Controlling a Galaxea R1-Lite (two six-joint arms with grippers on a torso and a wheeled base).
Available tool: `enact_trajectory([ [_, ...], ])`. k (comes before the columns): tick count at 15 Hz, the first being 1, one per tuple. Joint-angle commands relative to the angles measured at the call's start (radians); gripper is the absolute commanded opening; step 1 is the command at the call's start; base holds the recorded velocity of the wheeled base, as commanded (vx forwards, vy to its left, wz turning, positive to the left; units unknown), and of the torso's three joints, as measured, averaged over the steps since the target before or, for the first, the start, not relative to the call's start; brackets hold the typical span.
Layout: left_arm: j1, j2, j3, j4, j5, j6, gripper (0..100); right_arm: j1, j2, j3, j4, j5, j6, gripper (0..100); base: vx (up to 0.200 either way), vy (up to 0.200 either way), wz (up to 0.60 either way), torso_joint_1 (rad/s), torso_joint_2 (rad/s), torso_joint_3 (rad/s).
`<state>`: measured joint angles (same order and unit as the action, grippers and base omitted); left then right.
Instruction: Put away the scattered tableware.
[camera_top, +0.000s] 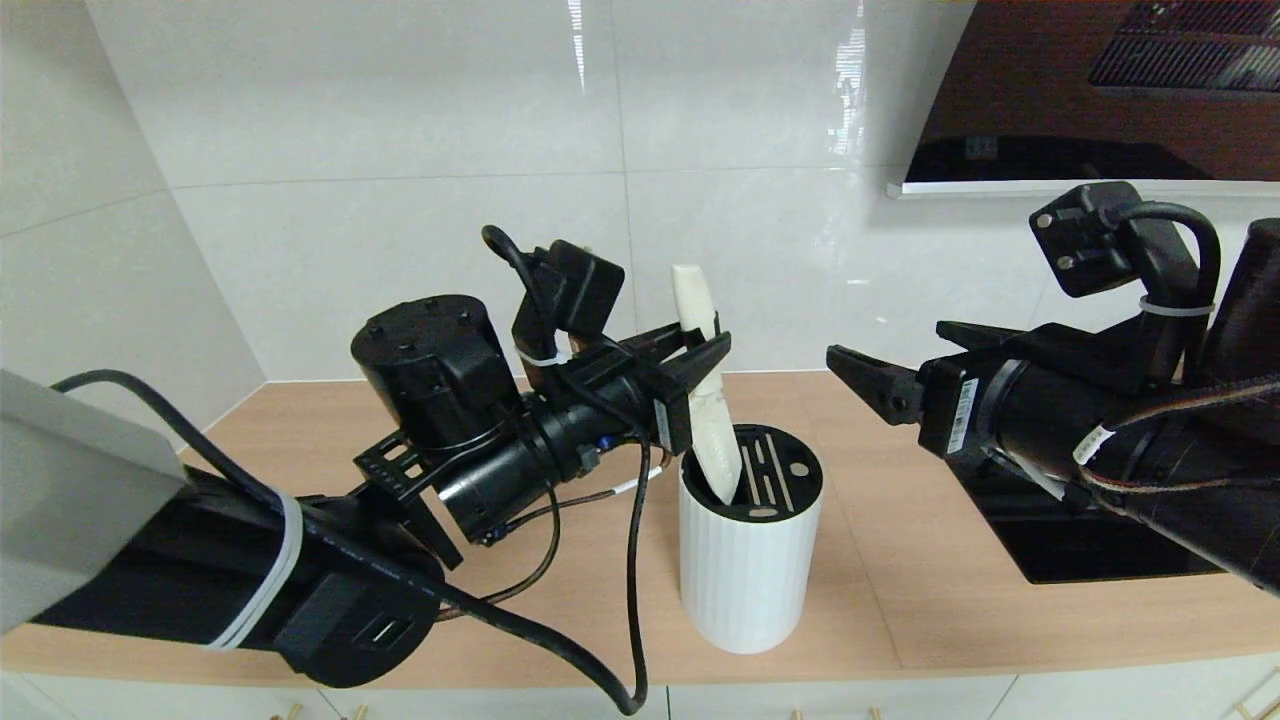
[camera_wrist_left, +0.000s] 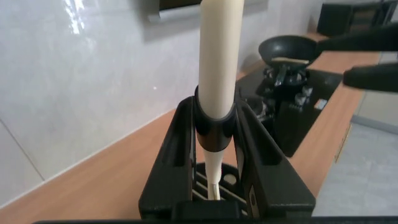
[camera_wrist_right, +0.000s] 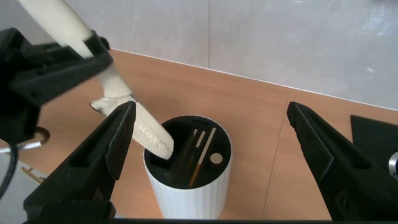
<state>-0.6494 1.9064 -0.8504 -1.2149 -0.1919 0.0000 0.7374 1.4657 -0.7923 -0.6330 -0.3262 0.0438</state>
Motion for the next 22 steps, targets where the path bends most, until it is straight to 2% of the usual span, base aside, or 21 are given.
enact_trajectory([
  [1, -0.004, 0.037, 0.001, -0.002, 0.003, 0.0, 0, 0.0, 0.005, -0.001, -0.001, -0.001, -0.001, 100, 0.0, 0.0, 0.0, 0.0, 0.0, 0.0],
  [11, -0.006, 0.163, -0.021, -0.005, 0.006, 0.0, 0, 0.0, 0.013, -0.001, -0.004, -0.004, -0.001, 100, 0.0, 0.0, 0.0, 0.0, 0.0, 0.0],
  [14, -0.006, 0.224, -0.045, -0.021, 0.035, 0.0, 0, 0.0, 0.019, 0.001, -0.005, -0.005, -0.001, 100, 0.0, 0.0, 0.0, 0.0, 0.0, 0.0],
  [22, -0.024, 0.289, -0.058, -0.041, 0.048, -0.006, 0, 0.0, 0.027, 0.001, -0.007, -0.007, 0.001, 100, 0.0, 0.0, 0.0, 0.0, 0.0, 0.0],
])
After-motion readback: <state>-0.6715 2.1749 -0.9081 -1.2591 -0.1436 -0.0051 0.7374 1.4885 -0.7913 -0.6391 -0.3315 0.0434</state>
